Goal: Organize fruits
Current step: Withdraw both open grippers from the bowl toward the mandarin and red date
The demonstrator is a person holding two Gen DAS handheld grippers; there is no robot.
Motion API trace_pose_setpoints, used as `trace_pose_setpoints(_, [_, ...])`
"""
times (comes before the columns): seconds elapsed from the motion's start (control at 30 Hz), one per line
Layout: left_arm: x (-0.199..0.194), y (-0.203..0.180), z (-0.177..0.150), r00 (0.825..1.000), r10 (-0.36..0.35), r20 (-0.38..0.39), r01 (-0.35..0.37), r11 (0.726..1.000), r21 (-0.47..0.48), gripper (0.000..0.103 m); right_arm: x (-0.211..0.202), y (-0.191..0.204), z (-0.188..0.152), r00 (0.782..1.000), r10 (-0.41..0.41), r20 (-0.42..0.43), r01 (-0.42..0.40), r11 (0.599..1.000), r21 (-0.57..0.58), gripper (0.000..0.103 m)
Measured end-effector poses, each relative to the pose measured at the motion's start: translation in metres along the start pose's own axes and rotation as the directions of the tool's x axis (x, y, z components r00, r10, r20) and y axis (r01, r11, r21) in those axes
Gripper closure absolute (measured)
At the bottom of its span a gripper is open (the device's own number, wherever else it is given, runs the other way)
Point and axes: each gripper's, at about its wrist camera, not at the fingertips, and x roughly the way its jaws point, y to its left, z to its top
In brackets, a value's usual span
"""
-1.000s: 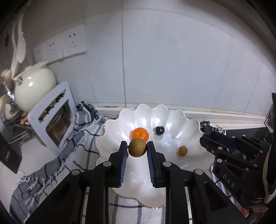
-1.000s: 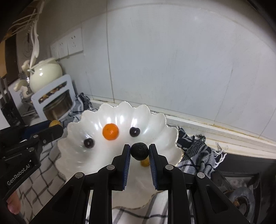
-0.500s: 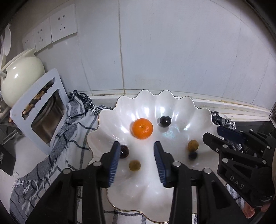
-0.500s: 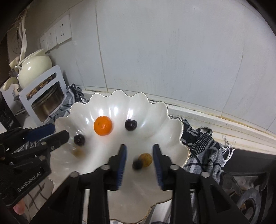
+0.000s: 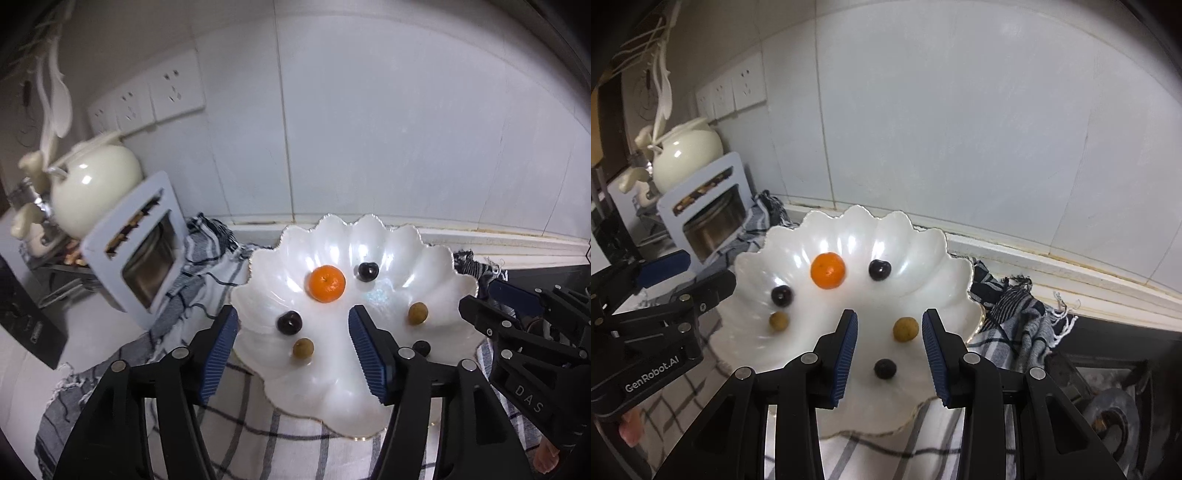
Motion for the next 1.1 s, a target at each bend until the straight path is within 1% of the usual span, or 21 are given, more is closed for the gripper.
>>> trace_pose_setpoints(0.03, [-0.008,0.0,-0.001,1.0,0.001,0.012,-0.001,1.0,0.001,0.038,-0.005,0.0,-0.001,1.0,0.004,0.006,-0.004,1.0,0.001,0.064])
trace_pose_setpoints(0.07, [-0.015,0.0,-0.001,1.0,0.001,0.021,-0.001,1.0,0.002,0.038,-0.011,0.001,-0.002,1.0,0.006,0.011,-0.006,1.0,0.002,0.06])
trace_pose_setpoints(0.1, [-0.02,0.0,-0.002,1.0,0.002,0.029,-0.002,1.0,0.001,0.038,-0.016,0.001,-0.004,1.0,0.009,0.017,-0.009,1.0,0.003,0.058])
trace_pose_setpoints(0.33, [-0.064,0.003,-0.012,0.997,-0.013,0.079,0.015,0.999,-0.029,0.037,-0.055,0.004,-0.017,0.998,0.021,0.065,-0.021,1.0,-0.003,0.057])
trace_pose_setpoints(0.53, [-0.099,-0.002,-0.028,0.992,-0.011,0.123,0.015,0.999,-0.033,0.036,-0.086,0.008,-0.031,0.994,0.036,0.103,-0.035,0.999,-0.012,0.057])
trace_pose_setpoints(0.87, [-0.141,-0.013,-0.055,0.988,-0.009,0.154,0.016,0.999,-0.043,0.035,-0.124,0.013,-0.059,0.988,0.075,0.133,-0.069,0.997,-0.047,0.057])
trace_pose_setpoints(1.1, [-0.16,-0.024,-0.077,0.989,0.017,0.145,-0.008,0.998,-0.057,0.035,-0.14,0.012,-0.079,0.986,0.101,0.133,-0.091,0.993,-0.081,0.057])
